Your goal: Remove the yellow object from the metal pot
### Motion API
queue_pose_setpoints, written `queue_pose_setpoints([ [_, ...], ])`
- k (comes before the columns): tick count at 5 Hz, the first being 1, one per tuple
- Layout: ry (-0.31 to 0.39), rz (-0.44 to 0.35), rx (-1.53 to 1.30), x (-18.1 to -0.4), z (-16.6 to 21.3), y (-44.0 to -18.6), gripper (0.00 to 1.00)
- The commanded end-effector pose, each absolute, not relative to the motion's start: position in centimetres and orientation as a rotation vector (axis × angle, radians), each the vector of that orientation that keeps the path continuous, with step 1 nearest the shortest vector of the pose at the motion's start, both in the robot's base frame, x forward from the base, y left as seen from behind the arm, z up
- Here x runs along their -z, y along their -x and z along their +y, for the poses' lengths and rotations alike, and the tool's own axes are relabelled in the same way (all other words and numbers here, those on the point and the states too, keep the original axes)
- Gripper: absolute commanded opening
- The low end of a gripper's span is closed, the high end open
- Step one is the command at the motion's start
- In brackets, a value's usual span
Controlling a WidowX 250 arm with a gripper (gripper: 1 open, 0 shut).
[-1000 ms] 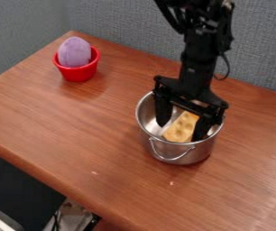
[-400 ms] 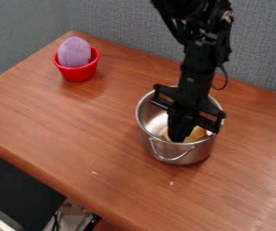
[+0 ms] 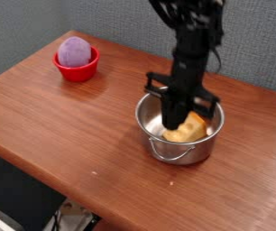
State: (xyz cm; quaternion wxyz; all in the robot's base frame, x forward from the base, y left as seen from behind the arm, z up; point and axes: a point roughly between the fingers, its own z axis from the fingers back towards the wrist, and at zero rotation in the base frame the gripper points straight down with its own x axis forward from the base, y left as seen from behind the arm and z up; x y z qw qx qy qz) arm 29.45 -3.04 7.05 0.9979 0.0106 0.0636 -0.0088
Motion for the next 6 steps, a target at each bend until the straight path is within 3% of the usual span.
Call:
queue_pose_setpoints([
  [1,0.0,0.009,-0.009,-11.4,-2.1,-30.5,0.0],
  [3,0.044,-0.092,-0.023,-16.8,-1.4,-30.3,0.0],
  [4,0.058,-0.128,-0.004,-18.4,-2.2,-30.4,1.0],
  [6,0.059,-0.074,0.032,-15.9,-4.1,-29.2,1.0],
])
